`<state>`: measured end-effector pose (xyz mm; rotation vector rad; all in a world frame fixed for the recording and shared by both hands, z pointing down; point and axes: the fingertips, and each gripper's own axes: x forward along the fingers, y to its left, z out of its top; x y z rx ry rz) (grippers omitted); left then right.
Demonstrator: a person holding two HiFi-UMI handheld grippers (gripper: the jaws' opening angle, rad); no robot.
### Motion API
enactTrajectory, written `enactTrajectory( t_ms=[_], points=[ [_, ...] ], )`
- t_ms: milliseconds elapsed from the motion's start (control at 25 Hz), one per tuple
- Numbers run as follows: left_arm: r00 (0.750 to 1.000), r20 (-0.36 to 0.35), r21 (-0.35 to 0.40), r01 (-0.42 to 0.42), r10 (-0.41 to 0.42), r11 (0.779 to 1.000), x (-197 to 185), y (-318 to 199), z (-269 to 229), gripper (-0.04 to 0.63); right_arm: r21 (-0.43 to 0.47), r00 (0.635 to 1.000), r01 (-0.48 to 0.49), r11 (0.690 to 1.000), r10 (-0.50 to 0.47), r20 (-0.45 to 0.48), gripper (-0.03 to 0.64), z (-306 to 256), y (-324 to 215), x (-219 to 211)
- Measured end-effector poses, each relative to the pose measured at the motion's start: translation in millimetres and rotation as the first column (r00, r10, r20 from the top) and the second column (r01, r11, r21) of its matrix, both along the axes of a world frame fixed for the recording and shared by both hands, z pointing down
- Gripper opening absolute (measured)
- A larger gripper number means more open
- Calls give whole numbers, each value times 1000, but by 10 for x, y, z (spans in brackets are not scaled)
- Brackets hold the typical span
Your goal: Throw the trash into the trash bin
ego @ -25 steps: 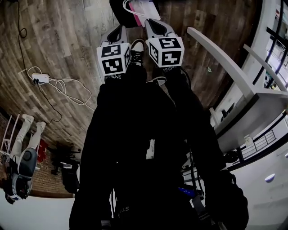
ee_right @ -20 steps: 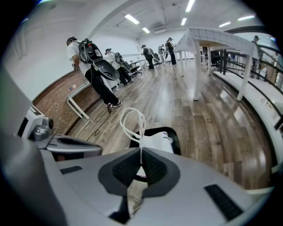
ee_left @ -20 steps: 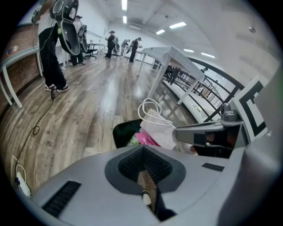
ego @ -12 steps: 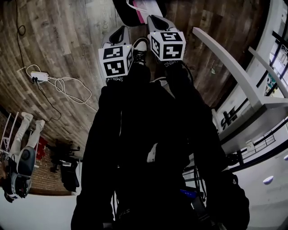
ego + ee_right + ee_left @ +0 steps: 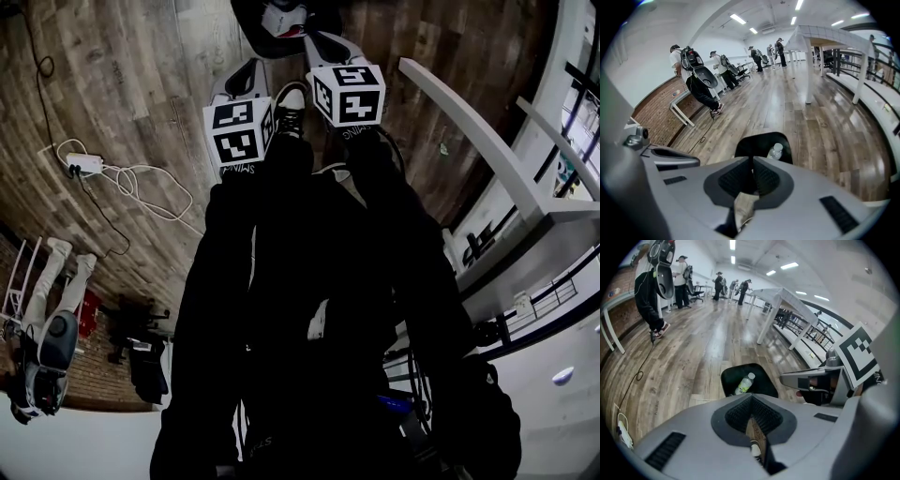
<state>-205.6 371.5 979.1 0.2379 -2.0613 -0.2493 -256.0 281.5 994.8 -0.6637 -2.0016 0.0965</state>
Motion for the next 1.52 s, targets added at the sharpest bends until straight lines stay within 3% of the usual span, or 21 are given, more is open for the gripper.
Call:
enactTrajectory(
  t_ms=[440,960,1280,1520],
  points=[
    [999,27,3,-28,28,1000,-52,-159,-401,0,6,999,-35,999,35,28,15,-556,-186,76],
    [988,113,20,-108,106,994,-49,-688,-1767,0,-53,984,-133,990,138,114,15,-2169,-632,229],
    [960,212,-11,-187,185,982,-95,-1072,-2749,0,-66,954,-219,973,228,196,15,-3176,-1077,329],
    [909,307,-21,-288,281,957,-5,-1628,-3605,0,-81,913,-292,953,303,274,15,-4029,-1555,556]
  ],
)
